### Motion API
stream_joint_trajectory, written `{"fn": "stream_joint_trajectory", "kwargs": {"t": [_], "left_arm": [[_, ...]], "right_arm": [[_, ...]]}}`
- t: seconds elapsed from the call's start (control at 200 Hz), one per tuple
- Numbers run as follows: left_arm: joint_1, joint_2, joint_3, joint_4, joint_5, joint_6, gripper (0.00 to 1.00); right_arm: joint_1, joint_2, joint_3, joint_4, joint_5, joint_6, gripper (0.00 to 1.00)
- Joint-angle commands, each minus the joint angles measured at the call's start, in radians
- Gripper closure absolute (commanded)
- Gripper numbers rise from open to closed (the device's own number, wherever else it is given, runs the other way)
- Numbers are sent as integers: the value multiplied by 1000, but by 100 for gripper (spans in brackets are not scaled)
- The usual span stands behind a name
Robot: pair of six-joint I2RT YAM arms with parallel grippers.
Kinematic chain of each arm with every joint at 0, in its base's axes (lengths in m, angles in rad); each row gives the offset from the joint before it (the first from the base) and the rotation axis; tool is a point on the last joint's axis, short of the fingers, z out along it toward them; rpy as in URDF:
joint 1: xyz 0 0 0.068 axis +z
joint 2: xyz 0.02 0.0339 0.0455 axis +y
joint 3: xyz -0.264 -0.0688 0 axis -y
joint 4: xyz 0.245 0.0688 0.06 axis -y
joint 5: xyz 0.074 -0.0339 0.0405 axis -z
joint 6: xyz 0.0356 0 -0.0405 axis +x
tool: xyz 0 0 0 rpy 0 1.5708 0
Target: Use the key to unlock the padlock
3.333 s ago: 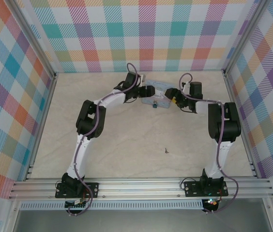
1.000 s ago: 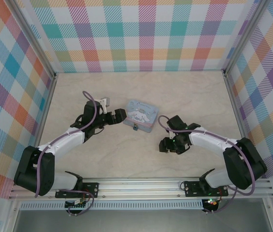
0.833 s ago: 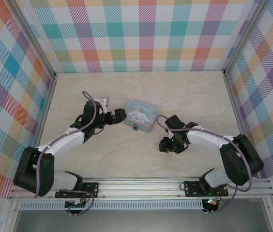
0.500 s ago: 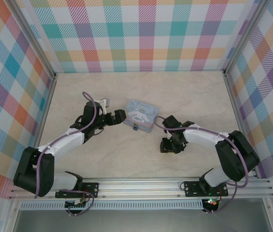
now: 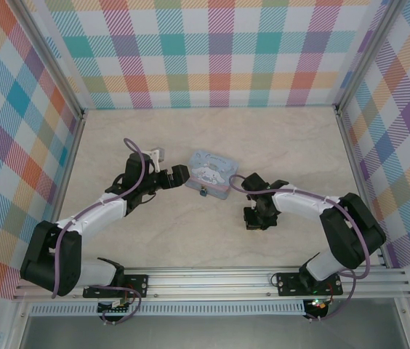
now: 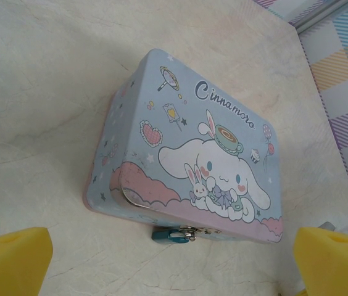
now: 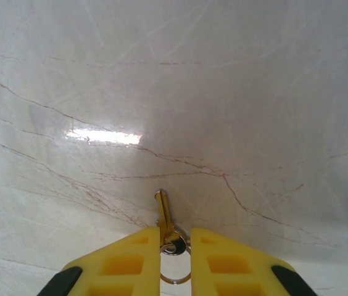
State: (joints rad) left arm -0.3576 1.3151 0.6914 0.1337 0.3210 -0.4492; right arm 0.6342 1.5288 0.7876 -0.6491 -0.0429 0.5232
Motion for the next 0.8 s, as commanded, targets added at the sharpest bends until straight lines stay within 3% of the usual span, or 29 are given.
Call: {"fn": "stream_joint_trajectory", "kwargs": {"t": [0.0,0.165,0.795], "left_arm": [[-1,-15,-1,17,-2,6,0],[-1,-17,5,11,-1,8,0],[-1,-26,10,-2,-2,11,0]], "right_arm": [[21,27,-26,68,-36,0,89],[21,-6,-36,83,-27,-9,95],[21,-53,-25,52,-13,-32,95]]}}
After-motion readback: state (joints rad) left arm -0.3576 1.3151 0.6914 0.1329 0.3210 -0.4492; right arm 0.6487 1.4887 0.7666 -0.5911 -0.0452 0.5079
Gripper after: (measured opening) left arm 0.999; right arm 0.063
